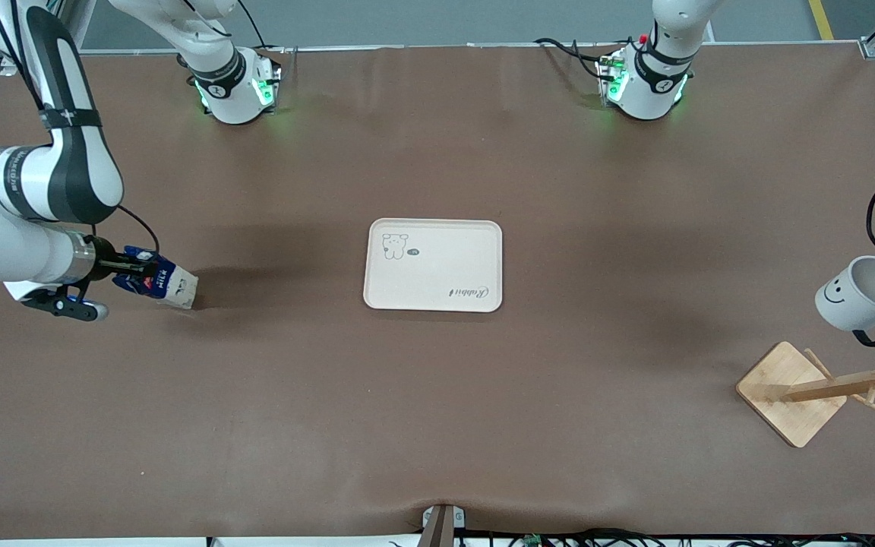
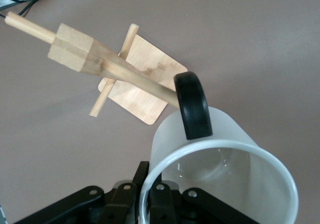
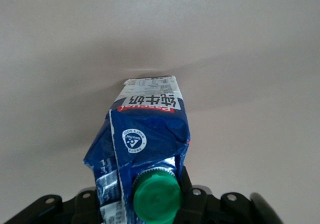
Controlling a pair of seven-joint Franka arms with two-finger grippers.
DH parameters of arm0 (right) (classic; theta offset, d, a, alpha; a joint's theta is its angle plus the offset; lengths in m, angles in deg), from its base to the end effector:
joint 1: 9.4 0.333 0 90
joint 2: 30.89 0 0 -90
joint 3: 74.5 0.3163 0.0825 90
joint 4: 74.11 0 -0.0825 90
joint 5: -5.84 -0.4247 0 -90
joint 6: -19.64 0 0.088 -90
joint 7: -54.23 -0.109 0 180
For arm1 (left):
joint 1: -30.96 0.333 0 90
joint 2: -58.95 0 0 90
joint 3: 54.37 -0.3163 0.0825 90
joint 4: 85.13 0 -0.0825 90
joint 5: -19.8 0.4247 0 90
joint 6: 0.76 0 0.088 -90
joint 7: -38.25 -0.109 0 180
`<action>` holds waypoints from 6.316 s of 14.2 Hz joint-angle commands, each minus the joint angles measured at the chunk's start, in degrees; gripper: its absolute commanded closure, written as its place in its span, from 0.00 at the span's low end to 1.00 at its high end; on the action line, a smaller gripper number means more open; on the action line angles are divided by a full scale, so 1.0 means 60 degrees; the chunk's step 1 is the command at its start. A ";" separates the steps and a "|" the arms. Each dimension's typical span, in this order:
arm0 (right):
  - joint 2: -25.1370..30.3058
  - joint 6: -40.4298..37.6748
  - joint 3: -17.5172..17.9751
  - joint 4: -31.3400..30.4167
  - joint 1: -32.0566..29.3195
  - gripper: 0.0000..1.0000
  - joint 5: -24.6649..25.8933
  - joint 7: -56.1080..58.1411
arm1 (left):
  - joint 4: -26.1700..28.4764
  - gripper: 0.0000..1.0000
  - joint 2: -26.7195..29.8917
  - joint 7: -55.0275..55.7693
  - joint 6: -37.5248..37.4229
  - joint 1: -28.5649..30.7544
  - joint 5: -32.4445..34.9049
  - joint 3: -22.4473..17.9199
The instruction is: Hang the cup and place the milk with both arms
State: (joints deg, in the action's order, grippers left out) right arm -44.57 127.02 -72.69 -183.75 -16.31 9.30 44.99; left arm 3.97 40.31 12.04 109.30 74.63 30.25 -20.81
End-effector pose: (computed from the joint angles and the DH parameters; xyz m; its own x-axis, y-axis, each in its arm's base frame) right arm 0.6070 -0.0594 0.3276 0.9377 -0.2256 -0.2644 -0.2099 -0.9739 0.0865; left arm 0.6726 0.1780 0.4824 0.9504 -0.2987 0.0865 -0.2962 -0.9542 -0.0413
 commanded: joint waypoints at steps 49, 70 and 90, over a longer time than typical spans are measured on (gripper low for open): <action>0.2484 -0.3380 0.0358 0.2965 0.0213 0.00 -0.1251 0.1833 | -0.1257 0.00 0.1888 0.4777 -0.3590 -0.1604 0.0134 0.1180; 0.2573 -0.3715 0.0285 0.3213 0.0580 0.00 -0.0342 0.2493 | 0.1234 0.00 0.4879 0.4953 -0.4090 -0.7397 -0.1595 -0.4949; 0.2558 -0.3774 0.0314 0.3257 0.0594 0.00 -0.0342 0.2390 | 0.0808 0.00 0.4541 0.4923 -0.4076 -0.7367 -0.1976 -0.4949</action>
State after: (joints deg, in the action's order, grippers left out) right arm -29.96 104.97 -71.11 -164.32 -12.46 7.20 59.15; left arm 9.67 67.63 41.26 84.76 30.85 19.14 -50.06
